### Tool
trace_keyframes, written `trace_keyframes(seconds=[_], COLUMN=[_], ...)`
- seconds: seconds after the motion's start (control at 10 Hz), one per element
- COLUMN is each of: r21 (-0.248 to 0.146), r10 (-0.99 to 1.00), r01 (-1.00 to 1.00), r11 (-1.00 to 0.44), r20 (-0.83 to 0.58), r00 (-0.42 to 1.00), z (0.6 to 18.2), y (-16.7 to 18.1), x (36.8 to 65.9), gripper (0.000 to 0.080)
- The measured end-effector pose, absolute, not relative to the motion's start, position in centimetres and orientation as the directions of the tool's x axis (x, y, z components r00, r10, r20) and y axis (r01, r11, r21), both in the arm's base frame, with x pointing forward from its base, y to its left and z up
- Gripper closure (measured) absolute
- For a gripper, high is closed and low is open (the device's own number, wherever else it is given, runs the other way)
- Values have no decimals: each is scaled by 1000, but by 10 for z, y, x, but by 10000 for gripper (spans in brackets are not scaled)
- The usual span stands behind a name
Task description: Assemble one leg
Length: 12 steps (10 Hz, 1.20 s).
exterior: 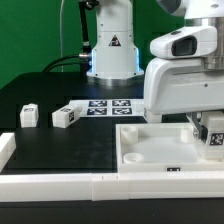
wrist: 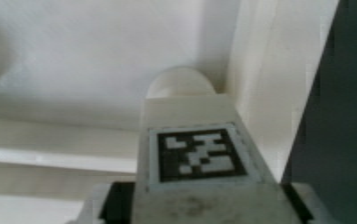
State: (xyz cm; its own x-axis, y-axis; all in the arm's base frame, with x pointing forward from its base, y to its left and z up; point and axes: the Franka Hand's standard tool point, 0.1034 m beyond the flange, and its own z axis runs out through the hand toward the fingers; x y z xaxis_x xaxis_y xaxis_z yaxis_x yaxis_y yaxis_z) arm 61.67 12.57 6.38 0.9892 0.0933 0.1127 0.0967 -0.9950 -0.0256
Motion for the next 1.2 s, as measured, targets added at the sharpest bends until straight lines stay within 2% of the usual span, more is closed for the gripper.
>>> trace_keyframes(seconds=[0.2, 0.3, 0.5, 0.6, 0.7, 1.0, 1.2], r21=[-63, -70, -104, -118, -138, -144, -141], r10=[-164, -274, -552, -604, -730, -954, -973], r01=[-157, -267, -544, -594, -719, -945, -965], r11=[-986, -961, -833, -795, -681, -295, -221], r20=[114, 110, 76, 66, 47, -10, -31], r00=[980, 955, 831, 795, 682, 300, 227], z=[65, 65, 63, 62, 62, 62, 61], y=[123, 122, 118, 117, 115, 118, 118], x=[617, 617, 617, 617, 619, 616, 615], gripper=[511, 511, 511, 511, 511, 511, 511])
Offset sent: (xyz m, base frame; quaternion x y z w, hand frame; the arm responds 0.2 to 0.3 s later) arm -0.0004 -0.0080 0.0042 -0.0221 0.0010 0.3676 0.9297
